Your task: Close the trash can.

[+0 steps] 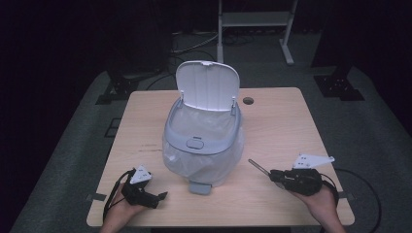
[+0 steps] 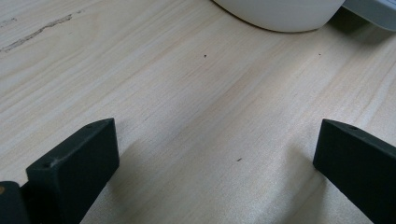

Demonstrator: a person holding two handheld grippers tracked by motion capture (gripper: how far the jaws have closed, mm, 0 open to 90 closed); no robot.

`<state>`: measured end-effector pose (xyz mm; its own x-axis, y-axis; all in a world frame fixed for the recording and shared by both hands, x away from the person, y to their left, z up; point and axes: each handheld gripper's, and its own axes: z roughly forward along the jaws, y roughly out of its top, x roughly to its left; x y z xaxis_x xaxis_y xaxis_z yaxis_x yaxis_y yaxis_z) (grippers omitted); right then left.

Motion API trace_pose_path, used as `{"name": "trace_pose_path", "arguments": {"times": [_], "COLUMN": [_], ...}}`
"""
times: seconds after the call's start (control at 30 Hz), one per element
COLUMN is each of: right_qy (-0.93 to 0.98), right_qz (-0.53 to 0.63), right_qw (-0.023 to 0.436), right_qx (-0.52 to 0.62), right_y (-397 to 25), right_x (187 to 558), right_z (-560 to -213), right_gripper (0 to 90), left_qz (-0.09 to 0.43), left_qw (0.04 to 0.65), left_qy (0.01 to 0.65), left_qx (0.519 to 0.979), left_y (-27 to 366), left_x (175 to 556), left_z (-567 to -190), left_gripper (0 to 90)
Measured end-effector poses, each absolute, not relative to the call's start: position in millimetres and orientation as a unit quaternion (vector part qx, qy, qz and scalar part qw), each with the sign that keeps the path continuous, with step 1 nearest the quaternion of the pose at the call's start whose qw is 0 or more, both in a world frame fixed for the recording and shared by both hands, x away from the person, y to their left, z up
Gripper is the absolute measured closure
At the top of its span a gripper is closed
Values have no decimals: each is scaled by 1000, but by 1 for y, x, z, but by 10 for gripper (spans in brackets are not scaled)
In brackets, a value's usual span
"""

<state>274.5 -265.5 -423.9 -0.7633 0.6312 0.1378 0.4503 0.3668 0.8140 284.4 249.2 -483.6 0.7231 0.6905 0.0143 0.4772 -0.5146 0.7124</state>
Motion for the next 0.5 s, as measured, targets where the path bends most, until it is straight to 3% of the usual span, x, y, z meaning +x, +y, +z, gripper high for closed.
{"name": "trace_pose_path", "arguments": {"times": [0.5], "right_qy": [811], "right_qz": [480], "right_qw": [104], "right_qx": [317], "right_y": [-274], "right_x": [280], "right_z": [-398], "right_gripper": [793], "left_qz": [150], "left_qw": [355], "left_qy": [340], "left_qx": [858], "left_y": [249], "left_x": [284], "left_z": [-483], "left_gripper": [0]}}
